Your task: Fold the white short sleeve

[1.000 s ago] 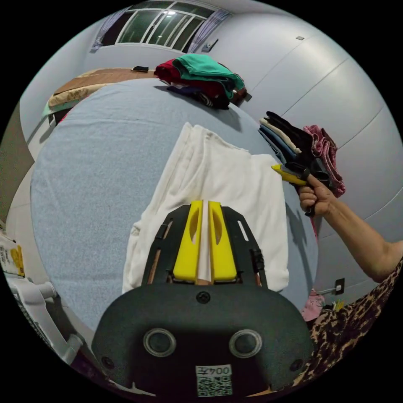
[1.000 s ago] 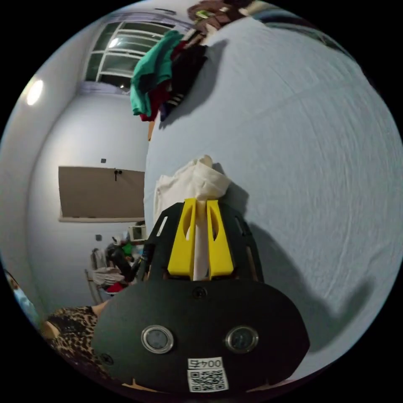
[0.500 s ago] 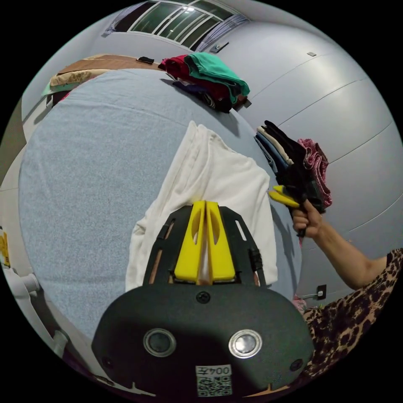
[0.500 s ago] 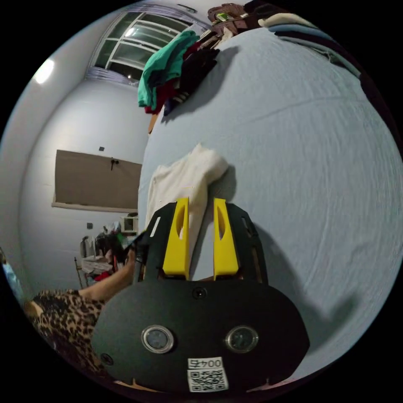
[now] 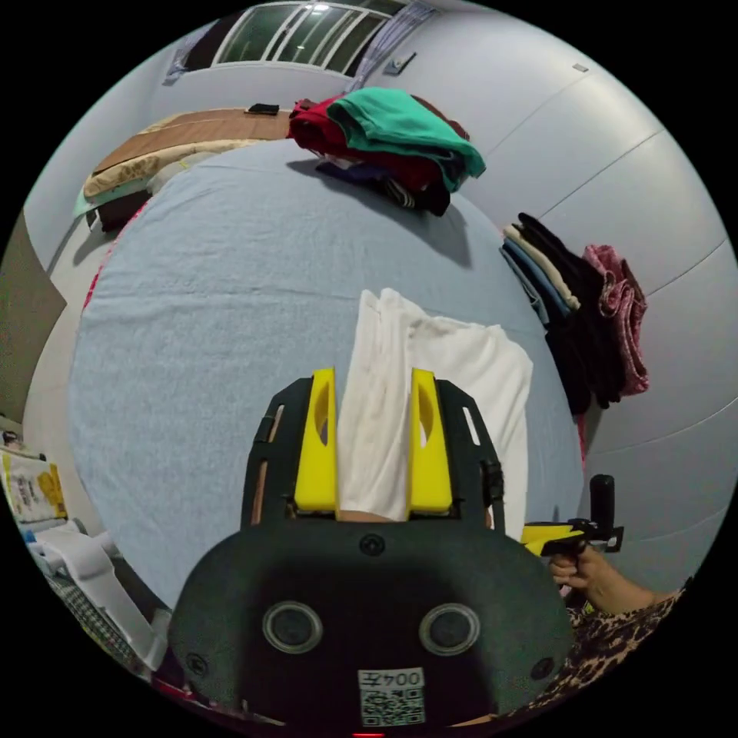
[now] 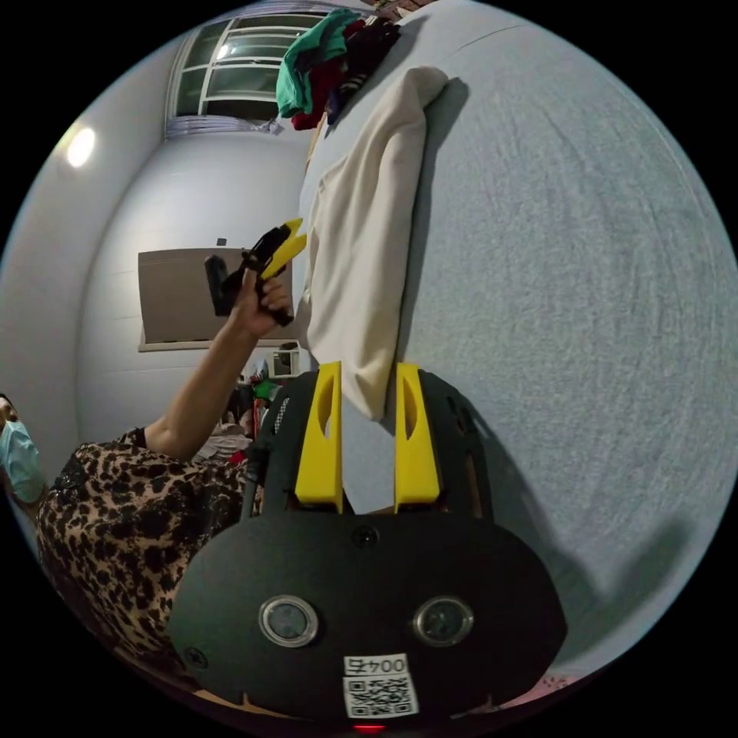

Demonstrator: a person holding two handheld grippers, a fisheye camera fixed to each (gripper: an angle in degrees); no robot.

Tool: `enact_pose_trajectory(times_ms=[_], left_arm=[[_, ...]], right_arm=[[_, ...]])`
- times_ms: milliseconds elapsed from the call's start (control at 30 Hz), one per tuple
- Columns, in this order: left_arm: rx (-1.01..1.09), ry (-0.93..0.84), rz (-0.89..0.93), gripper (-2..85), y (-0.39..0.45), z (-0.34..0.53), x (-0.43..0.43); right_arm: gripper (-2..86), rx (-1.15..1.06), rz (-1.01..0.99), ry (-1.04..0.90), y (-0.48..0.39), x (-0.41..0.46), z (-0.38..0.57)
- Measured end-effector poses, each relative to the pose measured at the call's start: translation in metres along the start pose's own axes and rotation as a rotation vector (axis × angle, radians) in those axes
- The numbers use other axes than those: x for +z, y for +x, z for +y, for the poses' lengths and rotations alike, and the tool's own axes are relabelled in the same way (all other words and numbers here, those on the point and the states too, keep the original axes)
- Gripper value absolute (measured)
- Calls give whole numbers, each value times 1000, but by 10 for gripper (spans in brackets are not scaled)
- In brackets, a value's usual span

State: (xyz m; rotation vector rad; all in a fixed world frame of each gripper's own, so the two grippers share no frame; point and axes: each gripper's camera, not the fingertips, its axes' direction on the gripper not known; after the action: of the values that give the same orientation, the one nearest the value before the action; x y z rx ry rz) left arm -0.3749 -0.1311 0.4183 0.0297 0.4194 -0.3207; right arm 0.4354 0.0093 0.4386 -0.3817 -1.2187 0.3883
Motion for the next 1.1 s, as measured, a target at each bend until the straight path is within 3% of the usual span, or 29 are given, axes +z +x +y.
enact_pose_trajectory(times_ms=[233, 367, 533, 767, 1100], left_arm=[[14, 40, -90, 39, -6, 1, 3], [-44, 39, 36, 33, -35, -2, 0], [-83, 84, 65, 34, -81, 14, -45], [-248, 29, 205, 33, -133, 134, -100], [-440, 8, 400, 61, -148, 182, -78]], right_arm=[[34, -17, 172, 21, -27, 7, 19], [32, 92, 106, 57, -1, 19, 32], [43, 100, 118, 45, -1, 20, 45], [82, 136, 60, 89, 2, 25, 68], [86, 128, 60, 93, -6, 54, 86]])
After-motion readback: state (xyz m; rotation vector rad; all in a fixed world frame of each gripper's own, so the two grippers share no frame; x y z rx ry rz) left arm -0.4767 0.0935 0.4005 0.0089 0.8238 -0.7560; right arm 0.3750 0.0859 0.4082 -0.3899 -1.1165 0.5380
